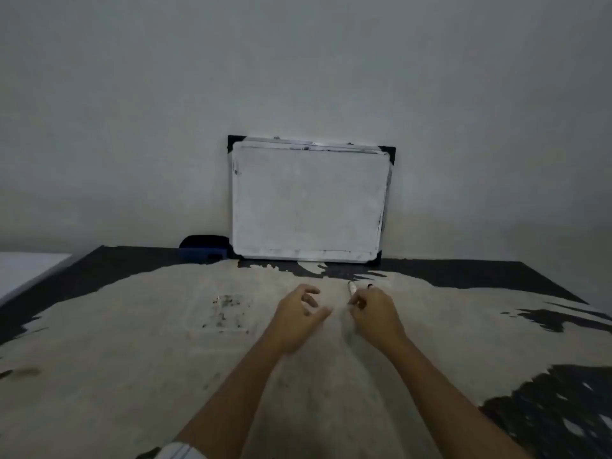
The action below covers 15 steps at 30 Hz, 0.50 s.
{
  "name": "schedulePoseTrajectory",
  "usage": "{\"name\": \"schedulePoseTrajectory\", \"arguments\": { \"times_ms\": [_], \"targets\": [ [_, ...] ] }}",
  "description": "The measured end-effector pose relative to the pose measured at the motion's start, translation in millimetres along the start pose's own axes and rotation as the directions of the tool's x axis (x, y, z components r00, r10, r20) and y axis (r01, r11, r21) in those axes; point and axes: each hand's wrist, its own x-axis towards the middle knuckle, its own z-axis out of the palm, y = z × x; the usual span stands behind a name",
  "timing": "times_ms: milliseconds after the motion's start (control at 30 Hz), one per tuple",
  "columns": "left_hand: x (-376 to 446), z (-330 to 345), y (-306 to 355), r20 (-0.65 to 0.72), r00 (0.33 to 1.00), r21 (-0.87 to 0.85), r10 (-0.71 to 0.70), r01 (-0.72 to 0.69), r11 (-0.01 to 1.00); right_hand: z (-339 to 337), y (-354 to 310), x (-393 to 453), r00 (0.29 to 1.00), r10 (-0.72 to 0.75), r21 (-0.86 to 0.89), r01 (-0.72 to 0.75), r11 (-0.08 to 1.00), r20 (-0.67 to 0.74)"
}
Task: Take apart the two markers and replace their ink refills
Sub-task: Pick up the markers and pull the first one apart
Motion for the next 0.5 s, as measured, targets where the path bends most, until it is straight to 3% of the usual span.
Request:
{"name": "schedulePoseTrajectory", "arguments": {
  "times_ms": [200,500],
  "targets": [
    [-3.7,26.3,-10.8,0.080,0.997,-0.030,0.016,-0.013,0.999,23.3,18.2,-7.3,0.999,-0.040,0.049,0.040,0.998,0.000],
    [-3.5,31.0,-19.9,0.088,0.990,0.019,0.108,-0.110,0.994,43.2,25.0,-15.0,0.964,-0.008,0.102,0.037,0.994,-0.267]
  ]
}}
